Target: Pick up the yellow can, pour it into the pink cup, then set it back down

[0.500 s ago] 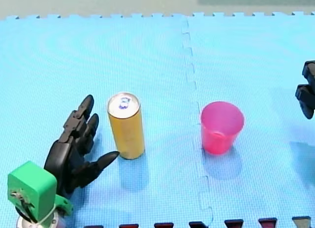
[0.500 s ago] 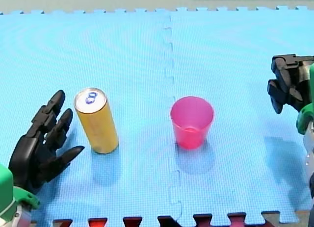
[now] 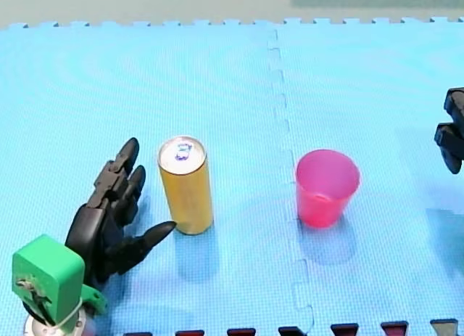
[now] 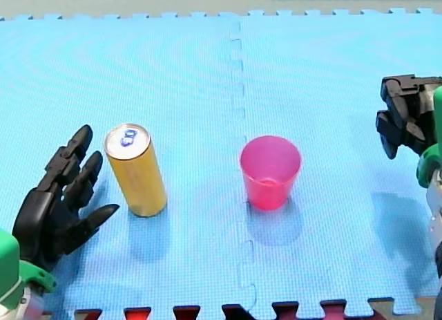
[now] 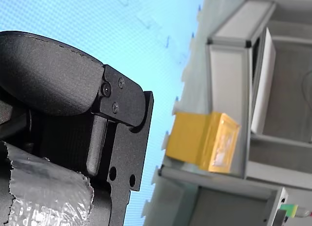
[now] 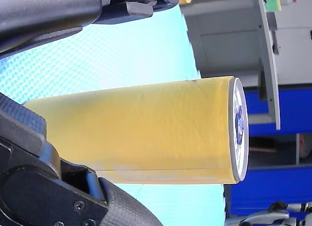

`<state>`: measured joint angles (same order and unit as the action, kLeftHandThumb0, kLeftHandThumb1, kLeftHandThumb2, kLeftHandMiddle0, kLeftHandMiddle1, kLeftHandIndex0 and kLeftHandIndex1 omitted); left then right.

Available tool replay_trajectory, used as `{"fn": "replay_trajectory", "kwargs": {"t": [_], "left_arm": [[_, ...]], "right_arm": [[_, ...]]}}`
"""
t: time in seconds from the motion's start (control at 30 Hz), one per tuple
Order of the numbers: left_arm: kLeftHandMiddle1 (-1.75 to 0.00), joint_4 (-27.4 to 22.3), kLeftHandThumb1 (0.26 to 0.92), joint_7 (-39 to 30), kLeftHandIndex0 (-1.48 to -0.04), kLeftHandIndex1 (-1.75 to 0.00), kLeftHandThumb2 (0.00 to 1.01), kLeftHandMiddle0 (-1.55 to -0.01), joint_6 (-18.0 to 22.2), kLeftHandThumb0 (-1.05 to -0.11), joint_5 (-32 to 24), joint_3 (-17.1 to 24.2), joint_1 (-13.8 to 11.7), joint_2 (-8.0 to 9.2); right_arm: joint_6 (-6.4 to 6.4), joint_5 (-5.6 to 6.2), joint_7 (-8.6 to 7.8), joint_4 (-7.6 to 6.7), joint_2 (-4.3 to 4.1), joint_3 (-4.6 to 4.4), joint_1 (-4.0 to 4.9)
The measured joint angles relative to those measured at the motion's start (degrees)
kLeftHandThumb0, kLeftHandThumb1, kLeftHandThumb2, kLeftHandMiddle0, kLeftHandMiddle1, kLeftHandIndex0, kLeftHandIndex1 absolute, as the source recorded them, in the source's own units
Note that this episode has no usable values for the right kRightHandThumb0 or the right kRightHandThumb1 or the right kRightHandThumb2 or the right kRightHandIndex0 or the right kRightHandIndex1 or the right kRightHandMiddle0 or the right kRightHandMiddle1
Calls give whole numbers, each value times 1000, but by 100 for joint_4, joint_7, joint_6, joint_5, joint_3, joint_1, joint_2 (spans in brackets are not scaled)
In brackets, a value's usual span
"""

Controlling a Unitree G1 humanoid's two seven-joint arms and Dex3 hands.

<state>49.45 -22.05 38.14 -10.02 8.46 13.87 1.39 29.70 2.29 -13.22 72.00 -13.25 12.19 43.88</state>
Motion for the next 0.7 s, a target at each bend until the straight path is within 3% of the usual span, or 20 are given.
{"fn": "replay_trajectory", "kwargs": {"t": [0.7], "left_arm": [[-9, 572, 671, 87, -113, -1, 0, -64, 254, -911, 118, -32, 201, -25]], "right_arm": [[1, -5, -4, -9, -32, 14, 3]]}}
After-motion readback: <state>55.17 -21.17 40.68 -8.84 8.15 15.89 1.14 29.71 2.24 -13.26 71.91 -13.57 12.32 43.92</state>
